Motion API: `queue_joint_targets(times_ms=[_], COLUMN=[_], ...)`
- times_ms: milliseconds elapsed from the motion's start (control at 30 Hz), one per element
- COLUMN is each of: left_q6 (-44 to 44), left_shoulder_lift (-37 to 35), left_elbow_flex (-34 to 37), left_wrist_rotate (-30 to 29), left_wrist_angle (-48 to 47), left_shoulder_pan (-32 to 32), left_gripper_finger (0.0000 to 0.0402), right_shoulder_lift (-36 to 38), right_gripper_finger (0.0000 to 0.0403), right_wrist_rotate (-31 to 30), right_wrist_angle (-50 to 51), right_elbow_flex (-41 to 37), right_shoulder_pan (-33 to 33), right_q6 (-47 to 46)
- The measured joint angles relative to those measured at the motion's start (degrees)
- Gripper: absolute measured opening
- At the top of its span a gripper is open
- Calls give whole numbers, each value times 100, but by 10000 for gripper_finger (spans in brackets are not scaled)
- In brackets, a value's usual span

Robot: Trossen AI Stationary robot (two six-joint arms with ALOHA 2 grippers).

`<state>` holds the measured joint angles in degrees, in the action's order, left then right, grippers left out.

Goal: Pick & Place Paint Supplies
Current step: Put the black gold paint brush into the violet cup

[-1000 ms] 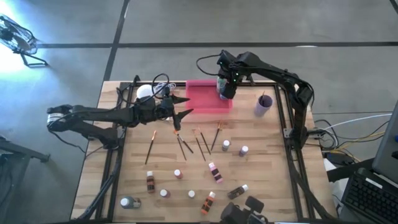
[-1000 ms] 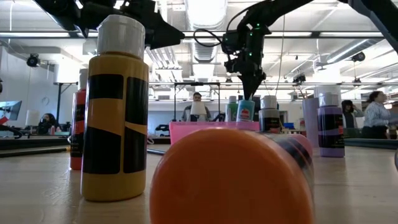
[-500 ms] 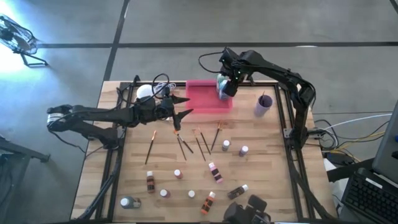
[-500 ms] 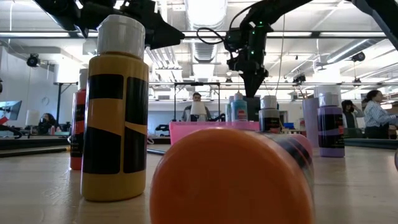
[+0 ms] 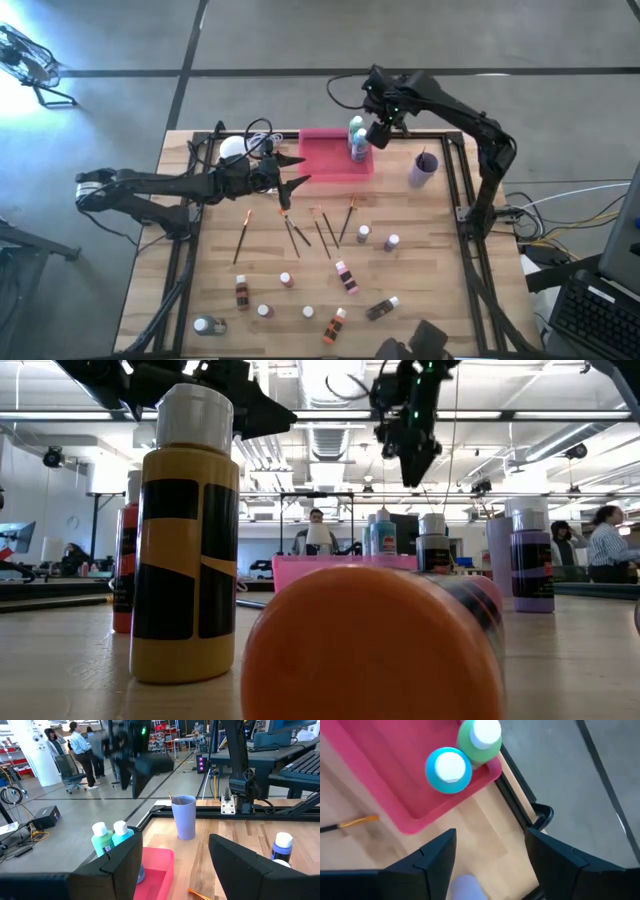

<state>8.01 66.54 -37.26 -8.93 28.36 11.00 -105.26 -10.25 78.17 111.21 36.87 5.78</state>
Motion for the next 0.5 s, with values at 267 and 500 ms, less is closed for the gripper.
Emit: queue_joint_targets(times_ms=[267, 500], left_q6=[59, 59], left_shoulder_lift=[0, 0], left_elbow_flex=[0, 0], left_wrist_rotate=[0, 0], left_wrist_angle=[-31, -46], left_shoulder_pan=[0, 0], left_gripper_finger=[234, 234], right_shoulder_lift=[180, 193], right_gripper_finger=[195, 164], right_wrist_rotate=[4, 21], right_wrist_angle=[715, 1185], right_elbow_flex=[828, 1356], right_shoulder_pan=[-340, -765], right_q6=[-480, -726])
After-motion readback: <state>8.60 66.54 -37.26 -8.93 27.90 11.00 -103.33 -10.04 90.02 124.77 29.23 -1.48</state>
